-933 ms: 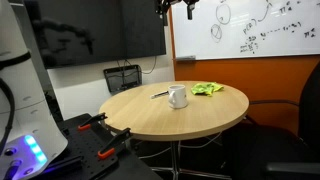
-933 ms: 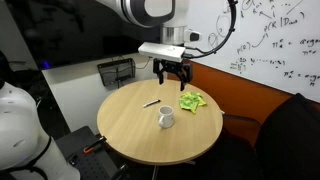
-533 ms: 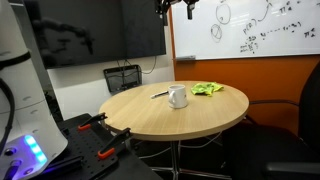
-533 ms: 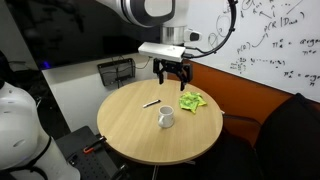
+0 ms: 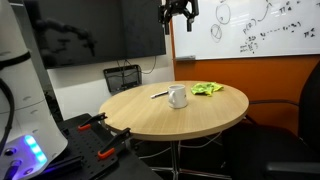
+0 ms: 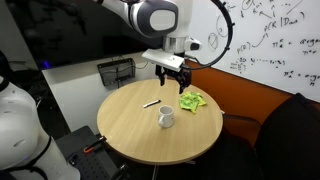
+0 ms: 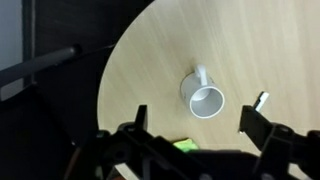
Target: Move the mug to the left
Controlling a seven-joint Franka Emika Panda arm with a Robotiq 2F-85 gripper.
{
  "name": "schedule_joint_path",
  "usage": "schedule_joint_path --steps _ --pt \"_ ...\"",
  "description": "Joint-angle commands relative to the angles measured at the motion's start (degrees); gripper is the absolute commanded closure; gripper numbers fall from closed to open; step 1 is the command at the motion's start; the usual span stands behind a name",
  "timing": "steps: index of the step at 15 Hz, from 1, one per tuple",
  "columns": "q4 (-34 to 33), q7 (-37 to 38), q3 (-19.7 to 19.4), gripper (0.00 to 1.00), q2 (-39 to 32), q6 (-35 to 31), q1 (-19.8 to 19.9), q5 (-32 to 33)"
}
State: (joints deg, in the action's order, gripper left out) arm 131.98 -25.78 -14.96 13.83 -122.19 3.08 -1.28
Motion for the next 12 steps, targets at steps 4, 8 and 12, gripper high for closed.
schedule_joint_path --steps 4,8,12 --pt "-3.87 3.03 6.43 0.00 -17.22 -8.64 -0.65 -6.48" --pt "-7.98 0.97 10.78 0.00 -27.05 -10.28 0.56 -7.51" --pt "-14.25 -1.03 12.97 0.00 -35.87 -12.12 2.86 -6.88"
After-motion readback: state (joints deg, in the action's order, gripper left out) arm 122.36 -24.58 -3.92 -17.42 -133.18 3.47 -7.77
